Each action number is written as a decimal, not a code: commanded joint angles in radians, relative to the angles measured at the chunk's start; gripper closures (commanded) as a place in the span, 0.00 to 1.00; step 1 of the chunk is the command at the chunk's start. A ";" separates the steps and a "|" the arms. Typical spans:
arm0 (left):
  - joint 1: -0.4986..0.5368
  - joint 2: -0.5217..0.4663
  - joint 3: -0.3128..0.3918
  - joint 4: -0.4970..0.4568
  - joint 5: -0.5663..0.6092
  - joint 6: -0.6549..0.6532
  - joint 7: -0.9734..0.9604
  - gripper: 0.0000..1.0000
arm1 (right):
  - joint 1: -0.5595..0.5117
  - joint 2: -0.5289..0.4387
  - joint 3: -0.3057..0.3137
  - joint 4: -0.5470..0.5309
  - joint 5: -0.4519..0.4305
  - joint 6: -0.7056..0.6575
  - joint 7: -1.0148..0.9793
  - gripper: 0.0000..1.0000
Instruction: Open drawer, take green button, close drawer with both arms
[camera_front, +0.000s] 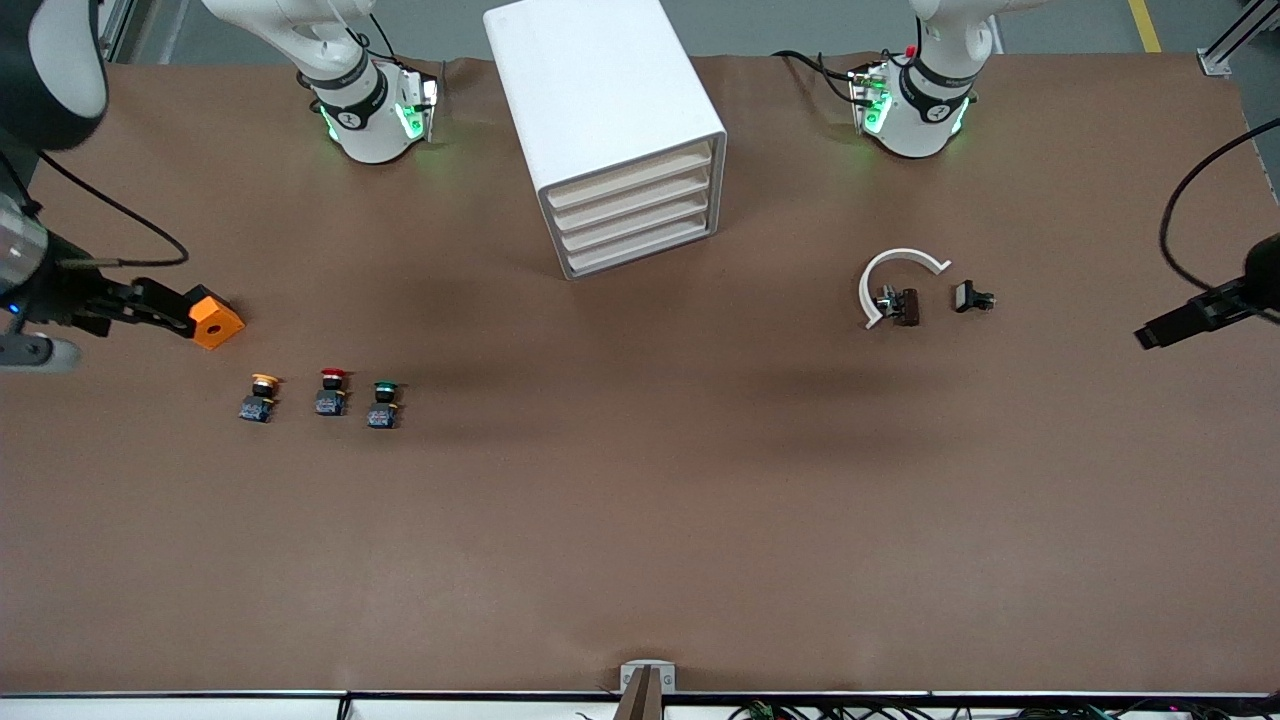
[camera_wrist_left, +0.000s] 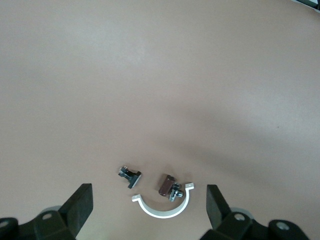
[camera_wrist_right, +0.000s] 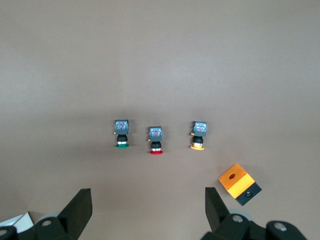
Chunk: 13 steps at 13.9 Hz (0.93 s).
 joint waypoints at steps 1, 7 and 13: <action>0.013 -0.053 -0.014 -0.004 -0.001 -0.085 0.040 0.00 | -0.019 -0.112 0.015 -0.124 0.018 0.064 -0.014 0.00; 0.002 -0.223 0.008 -0.109 -0.032 -0.126 0.248 0.00 | -0.029 -0.099 0.015 0.041 0.020 -0.102 -0.011 0.00; -0.162 -0.319 0.114 -0.223 -0.039 -0.088 0.250 0.00 | -0.020 -0.096 0.018 0.045 0.017 -0.131 -0.012 0.00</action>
